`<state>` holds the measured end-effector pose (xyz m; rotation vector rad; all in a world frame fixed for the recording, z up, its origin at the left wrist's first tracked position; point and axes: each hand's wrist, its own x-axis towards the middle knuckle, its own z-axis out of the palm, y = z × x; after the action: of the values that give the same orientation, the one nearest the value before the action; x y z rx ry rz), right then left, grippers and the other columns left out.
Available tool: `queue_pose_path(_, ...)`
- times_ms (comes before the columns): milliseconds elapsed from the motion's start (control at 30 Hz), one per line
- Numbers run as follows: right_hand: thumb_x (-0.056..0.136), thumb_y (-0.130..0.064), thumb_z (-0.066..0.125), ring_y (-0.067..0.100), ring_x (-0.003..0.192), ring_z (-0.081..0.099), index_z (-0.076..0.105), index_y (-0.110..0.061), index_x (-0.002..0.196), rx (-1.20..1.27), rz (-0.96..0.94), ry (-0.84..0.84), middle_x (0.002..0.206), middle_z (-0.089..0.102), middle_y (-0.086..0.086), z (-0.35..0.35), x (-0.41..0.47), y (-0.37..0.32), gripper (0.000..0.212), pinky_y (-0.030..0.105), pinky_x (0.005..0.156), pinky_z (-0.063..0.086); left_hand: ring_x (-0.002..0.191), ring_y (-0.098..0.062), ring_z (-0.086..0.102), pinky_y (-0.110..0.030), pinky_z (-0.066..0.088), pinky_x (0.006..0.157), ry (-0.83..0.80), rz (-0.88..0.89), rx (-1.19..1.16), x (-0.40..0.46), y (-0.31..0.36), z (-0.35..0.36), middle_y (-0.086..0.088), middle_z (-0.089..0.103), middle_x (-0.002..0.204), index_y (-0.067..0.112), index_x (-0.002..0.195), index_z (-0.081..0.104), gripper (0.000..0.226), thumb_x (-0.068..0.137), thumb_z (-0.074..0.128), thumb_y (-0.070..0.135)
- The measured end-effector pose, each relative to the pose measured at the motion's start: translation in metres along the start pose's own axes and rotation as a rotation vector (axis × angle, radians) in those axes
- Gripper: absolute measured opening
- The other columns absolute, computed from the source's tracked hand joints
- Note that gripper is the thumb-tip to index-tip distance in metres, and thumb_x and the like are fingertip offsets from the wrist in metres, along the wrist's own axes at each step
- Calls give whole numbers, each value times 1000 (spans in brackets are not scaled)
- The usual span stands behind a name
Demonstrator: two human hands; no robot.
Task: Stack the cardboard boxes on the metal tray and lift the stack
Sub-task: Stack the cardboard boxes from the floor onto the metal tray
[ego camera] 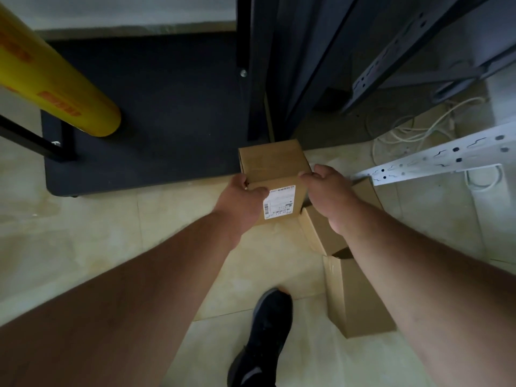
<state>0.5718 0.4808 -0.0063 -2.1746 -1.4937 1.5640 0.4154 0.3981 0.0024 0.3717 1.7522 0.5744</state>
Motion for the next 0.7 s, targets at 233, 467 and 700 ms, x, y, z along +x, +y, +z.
queue_pose_path(233,69,-63,56,31,108,70,69,-13,114,53,54,9,120,74,9,16,-30,-2,69,42,93,58,100,-17,65,-28,51,86,28,-79,-43,-22,-13,-27,8,66,110,29,144,49,48,97,59,28)
queue_pose_path(467,91,-44,65,17,72,57,76,-15,102,120,54,45,76,63,-5,48,-91,-15,33,32,70,48,105,-16,68,-44,56,100,6,-87,-83,-68,-39,-92,15,75,100,61,76,73,39,91,59,28)
queue_pose_path(700,84,-67,60,24,102,66,65,-20,103,135,77,-13,107,69,2,103,-173,-46,51,53,97,56,112,-15,63,-45,51,106,80,-69,-158,-121,-74,-180,10,67,118,28,131,59,36,95,65,30)
